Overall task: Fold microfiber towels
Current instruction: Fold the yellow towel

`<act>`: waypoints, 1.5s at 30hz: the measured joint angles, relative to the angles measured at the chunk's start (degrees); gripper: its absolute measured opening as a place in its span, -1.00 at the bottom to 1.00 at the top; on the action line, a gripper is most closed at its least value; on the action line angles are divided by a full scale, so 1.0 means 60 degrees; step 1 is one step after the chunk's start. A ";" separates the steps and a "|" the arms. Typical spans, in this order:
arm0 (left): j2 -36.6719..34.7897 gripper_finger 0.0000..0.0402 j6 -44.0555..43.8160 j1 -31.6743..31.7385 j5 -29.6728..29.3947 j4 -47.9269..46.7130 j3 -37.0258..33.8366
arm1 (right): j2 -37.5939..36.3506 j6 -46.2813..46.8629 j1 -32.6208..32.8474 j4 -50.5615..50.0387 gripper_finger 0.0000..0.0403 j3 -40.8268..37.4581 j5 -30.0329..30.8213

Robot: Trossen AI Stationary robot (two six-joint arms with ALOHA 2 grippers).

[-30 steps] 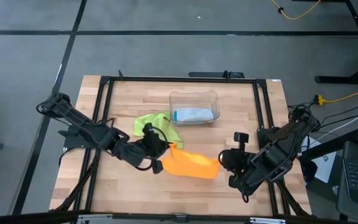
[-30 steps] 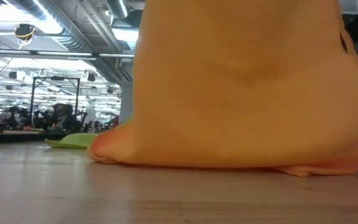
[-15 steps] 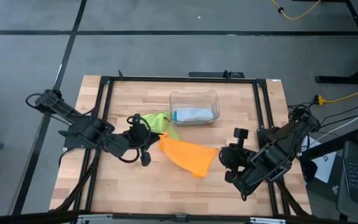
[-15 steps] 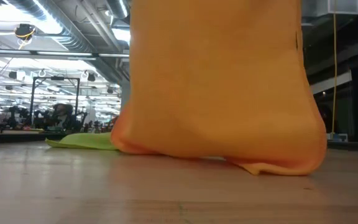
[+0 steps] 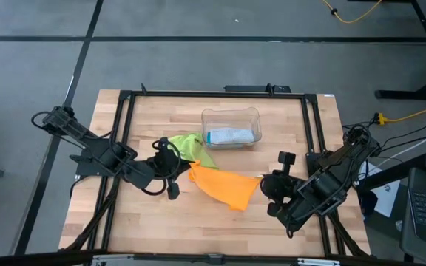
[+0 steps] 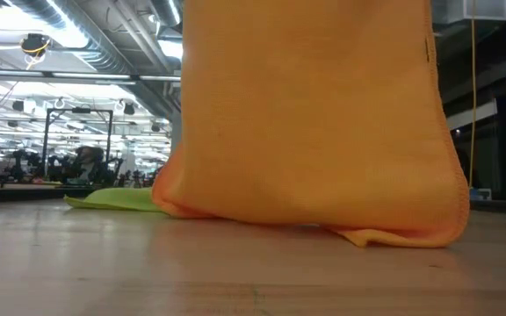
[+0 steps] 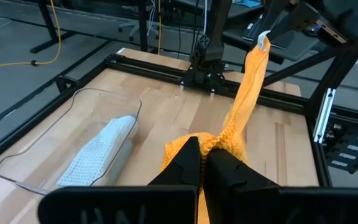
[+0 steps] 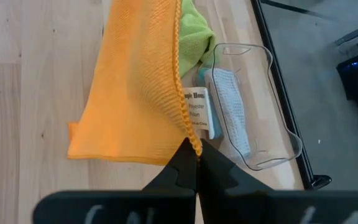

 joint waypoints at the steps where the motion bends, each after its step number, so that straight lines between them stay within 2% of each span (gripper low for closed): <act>1: 0.0000 -1.00 -0.0004 0.0000 0.0001 0.0000 0.0000 | 0.0000 0.0004 0.0000 0.0000 -1.00 0.0000 0.0000; 27: 0.0000 -1.00 -0.0004 0.0000 0.0102 -0.0007 0.0000 | 0.0000 -0.0035 0.0000 0.0000 -1.00 0.0000 -0.0129; 34: -0.0203 -1.00 0.0017 0.0217 -0.0008 -0.0015 -0.0007 | -0.0012 -0.0696 -0.0245 0.0000 -1.00 0.0000 0.0826; 45: -0.1572 -1.00 0.0772 0.1225 -0.0282 0.0025 -0.0004 | -0.0043 -0.2740 -0.1628 0.0000 -1.00 0.0000 0.3069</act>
